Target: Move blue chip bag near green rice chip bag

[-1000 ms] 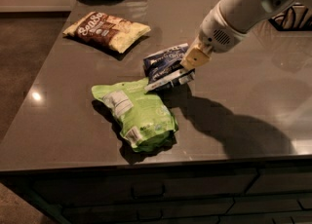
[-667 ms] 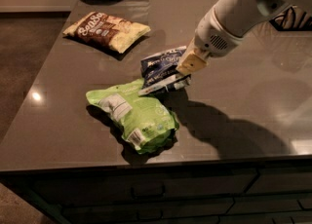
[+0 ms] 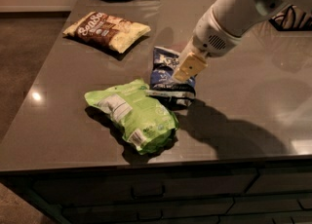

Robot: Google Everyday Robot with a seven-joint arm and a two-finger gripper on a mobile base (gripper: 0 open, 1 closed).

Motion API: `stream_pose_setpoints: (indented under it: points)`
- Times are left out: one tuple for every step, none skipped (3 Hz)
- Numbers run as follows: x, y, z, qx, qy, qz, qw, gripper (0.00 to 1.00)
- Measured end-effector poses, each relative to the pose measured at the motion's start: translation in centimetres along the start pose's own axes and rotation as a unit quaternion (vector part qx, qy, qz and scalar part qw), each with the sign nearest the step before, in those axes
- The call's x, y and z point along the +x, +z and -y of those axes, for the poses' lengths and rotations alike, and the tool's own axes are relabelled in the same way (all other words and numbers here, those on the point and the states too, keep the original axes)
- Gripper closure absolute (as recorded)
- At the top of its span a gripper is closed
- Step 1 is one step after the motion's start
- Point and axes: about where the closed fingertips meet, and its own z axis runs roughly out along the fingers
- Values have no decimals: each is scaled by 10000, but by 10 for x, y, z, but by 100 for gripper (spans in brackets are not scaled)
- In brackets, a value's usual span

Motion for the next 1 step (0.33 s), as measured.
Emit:
stream_pose_setpoints:
  points:
    - [-1, 0, -1, 0, -11, -1, 10000, 0]
